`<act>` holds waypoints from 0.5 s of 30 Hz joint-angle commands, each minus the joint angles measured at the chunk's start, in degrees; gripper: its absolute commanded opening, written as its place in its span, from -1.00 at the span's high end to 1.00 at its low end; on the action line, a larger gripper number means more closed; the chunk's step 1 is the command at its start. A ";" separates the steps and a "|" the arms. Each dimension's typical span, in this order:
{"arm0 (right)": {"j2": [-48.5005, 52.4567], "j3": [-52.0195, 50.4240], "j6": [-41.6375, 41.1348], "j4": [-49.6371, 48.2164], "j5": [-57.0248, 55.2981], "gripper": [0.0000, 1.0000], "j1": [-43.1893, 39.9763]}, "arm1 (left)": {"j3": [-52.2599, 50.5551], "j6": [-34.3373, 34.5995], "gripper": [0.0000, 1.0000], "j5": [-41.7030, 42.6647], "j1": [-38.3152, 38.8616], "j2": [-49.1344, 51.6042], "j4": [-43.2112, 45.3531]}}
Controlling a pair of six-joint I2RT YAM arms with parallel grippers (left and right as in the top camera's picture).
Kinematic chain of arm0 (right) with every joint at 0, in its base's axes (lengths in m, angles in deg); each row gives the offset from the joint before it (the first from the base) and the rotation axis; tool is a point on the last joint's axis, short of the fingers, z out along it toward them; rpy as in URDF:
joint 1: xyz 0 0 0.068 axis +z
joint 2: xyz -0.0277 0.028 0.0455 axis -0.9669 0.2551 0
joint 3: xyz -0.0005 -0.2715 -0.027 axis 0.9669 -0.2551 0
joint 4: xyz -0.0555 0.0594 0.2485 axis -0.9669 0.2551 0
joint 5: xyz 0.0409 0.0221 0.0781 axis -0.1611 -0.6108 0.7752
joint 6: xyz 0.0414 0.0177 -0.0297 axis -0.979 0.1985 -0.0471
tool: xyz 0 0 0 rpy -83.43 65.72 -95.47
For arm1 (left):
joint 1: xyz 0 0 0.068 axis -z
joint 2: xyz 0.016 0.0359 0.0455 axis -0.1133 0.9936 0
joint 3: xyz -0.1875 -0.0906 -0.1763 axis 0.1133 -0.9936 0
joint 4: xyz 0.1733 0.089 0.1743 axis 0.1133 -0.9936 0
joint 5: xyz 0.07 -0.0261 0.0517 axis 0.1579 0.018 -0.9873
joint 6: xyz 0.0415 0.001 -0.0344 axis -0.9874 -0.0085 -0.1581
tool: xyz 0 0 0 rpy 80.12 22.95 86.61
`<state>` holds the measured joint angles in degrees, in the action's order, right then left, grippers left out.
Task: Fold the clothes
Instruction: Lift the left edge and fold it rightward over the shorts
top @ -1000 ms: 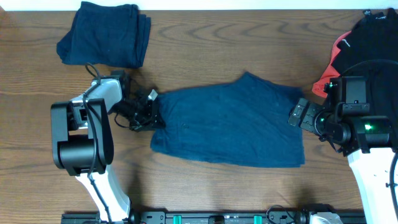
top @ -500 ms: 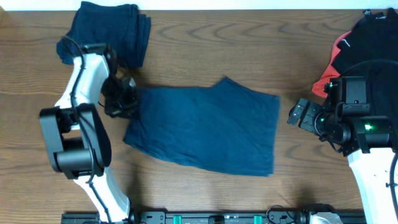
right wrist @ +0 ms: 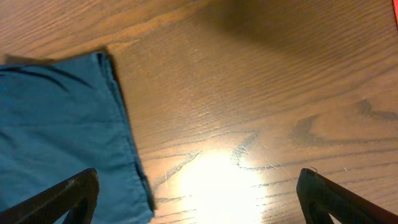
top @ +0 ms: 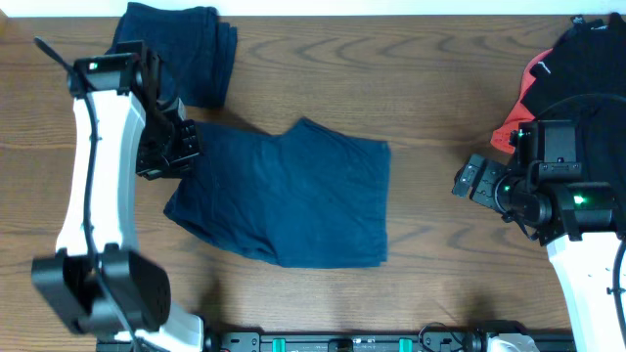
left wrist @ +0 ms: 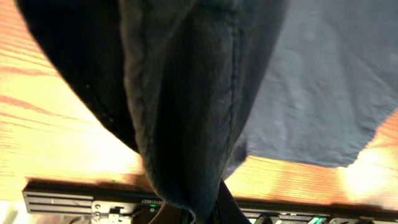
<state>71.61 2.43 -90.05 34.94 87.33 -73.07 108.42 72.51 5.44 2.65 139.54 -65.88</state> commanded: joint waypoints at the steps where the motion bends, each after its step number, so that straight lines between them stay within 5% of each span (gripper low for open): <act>1: -0.11 0.33 -1.01 0.07 -0.07 -0.99 0.26 | 1.20 0.90 0.88 -0.74 2.71 -4.94 0.20; 15: -0.11 0.33 -1.01 0.07 -0.07 -0.98 0.26 | 1.14 3.96 0.88 -0.72 18.43 -4.39 3.74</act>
<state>71.61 2.43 -90.05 34.94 87.33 -73.07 108.42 75.15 5.14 18.45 134.55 -62.62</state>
